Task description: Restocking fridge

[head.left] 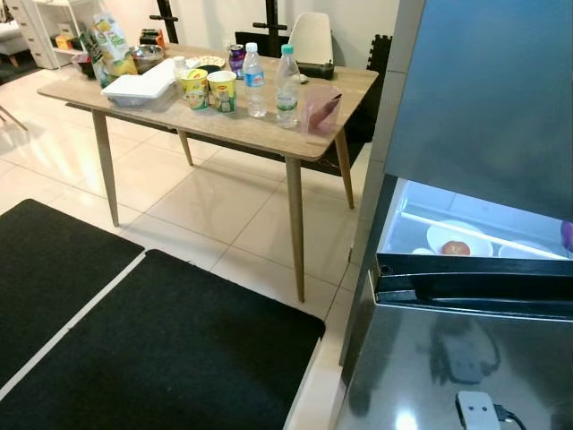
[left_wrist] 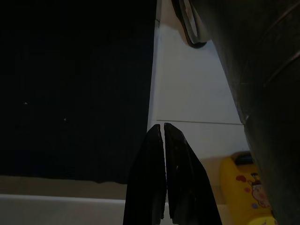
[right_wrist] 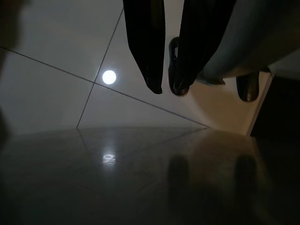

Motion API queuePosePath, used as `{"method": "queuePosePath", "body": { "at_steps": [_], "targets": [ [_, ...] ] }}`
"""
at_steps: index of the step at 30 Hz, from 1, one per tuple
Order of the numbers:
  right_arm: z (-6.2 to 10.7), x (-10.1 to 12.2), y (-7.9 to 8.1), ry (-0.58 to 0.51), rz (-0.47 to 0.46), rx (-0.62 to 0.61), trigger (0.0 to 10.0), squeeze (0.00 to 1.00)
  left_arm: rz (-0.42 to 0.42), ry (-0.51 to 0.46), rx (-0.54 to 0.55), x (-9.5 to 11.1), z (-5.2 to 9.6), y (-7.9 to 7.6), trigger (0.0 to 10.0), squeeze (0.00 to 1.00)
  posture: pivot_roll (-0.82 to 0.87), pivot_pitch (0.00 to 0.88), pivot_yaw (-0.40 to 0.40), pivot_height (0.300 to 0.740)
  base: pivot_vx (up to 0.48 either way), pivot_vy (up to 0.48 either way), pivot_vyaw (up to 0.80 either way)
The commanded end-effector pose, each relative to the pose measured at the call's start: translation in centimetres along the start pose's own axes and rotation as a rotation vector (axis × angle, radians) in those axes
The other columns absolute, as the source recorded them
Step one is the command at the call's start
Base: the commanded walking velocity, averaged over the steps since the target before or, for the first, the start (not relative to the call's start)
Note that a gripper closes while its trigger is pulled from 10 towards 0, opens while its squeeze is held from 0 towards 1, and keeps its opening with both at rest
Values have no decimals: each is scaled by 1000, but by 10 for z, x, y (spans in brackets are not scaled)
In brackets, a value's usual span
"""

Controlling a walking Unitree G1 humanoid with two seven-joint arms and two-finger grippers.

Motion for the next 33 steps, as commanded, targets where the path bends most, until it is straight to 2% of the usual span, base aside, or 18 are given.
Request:
{"method": "queuePosePath", "body": {
  "at_steps": [1, 6, 14, 24, 27, 33],
  "targets": [
    [1, 1, -5, -26, -35, -23, 10000, 0, 10, -44, -1, 11, 0, -2, 10000, 0, -104, 0, 11, 740, 0, 0, 0],
    [0, 13, -10, -89, -123, -38, 10000, 0, 7, -43, -3, 11, 0, -2, 10000, 0, -104, 0, 13, 740, 0, 0, 0],
    [-6, 48, -17, -206, -241, -36, 10000, 0, -17, -40, -9, 11, 0, -3, 10000, 0, -103, 0, 10, 740, 0, 0, 0],
    [-9, 73, -20, -278, -248, -32, 10000, 0, -21, -40, -11, 11, 0, -4, 10000, 0, -100, 0, 11, 740, 0, 0, 0],
    [-10, 94, -21, -343, -256, -28, 10000, 0, -25, -39, -11, 11, 0, -4, 10000, 0, -95, 0, 10, 740, 0, 0, 0],
    [-10, 110, -23, -391, -259, -27, 10000, 0, -25, -39, -11, 11, 0, -4, 10000, 0, -94, 0, 11, 740, 0, 0, 0]
  ]
}}
Point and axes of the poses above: a point about 5 cm out from each wrist's last joint towards the gripper, its own z axis pointing back from the gripper into the wrist, its own x axis along the axis of the wrist's last joint, y = z × x, the point moved 2 cm from there along -z, pointing out of the wrist towards the gripper, and after that the axes turned 9 degrees about z, right-handed, at the moved point
